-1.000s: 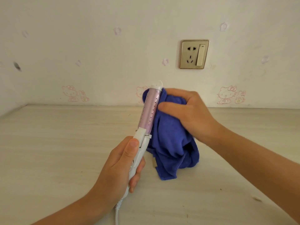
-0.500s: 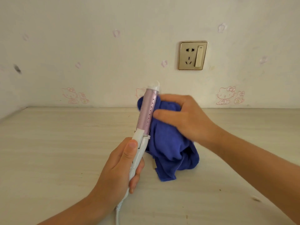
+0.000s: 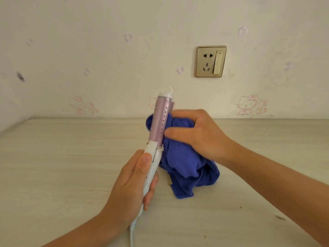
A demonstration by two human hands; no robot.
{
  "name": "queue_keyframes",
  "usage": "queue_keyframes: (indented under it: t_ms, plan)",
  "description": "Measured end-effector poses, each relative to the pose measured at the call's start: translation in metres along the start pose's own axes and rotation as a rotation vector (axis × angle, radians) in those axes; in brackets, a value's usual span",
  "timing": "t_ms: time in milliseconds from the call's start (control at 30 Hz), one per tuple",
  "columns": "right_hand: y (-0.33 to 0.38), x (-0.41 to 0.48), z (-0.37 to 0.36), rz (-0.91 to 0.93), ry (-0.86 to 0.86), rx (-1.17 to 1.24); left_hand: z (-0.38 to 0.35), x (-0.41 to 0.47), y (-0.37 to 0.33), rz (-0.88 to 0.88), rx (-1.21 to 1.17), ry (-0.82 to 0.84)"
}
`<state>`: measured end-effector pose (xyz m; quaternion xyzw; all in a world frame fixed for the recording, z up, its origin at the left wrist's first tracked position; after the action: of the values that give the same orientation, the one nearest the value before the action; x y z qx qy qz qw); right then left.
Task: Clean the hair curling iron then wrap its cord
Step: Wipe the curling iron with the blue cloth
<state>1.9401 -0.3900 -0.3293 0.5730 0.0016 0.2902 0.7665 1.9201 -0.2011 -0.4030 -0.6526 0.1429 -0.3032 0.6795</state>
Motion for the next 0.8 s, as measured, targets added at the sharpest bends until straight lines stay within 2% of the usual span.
queue_keyframes:
  t_ms: [67,133,300,467,533,633,667,800]
  plan:
    - [0.004,0.003,0.016,0.029,-0.137,0.05,0.0,-0.001,0.002,0.007,0.016,0.014]
    - [0.009,0.003,0.029,0.057,-0.195,0.034,0.0,-0.002,0.002,0.001,0.03,0.036]
    - [-0.005,-0.006,-0.017,-0.009,0.044,-0.047,0.003,-0.003,0.003,0.019,-0.03,-0.017]
    - [-0.006,-0.004,-0.004,-0.041,0.046,0.023,0.0,0.0,-0.001,-0.003,0.023,0.007]
    - [-0.001,-0.001,0.005,-0.039,-0.023,0.063,0.0,0.0,-0.001,0.002,0.039,0.02]
    - [0.007,0.002,0.03,0.007,-0.251,0.153,-0.002,-0.002,0.001,0.009,0.05,0.052]
    - [0.008,0.002,0.033,0.021,-0.273,0.142,-0.002,-0.002,0.001,0.007,0.048,0.057]
    - [-0.004,-0.005,-0.004,-0.02,-0.052,0.036,0.001,-0.002,0.001,0.025,0.012,0.006]
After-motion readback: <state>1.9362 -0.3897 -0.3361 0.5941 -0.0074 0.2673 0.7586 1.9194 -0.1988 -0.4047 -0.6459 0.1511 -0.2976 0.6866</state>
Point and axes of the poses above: each hand's wrist, its own x-axis towards the middle knuckle, its own z-axis out of the back of the hand, y = z × x, the point moved 3 cm from there along x, towards the middle knuckle, and after that the axes turned 15 degrees about y, right-handed, at the moved point
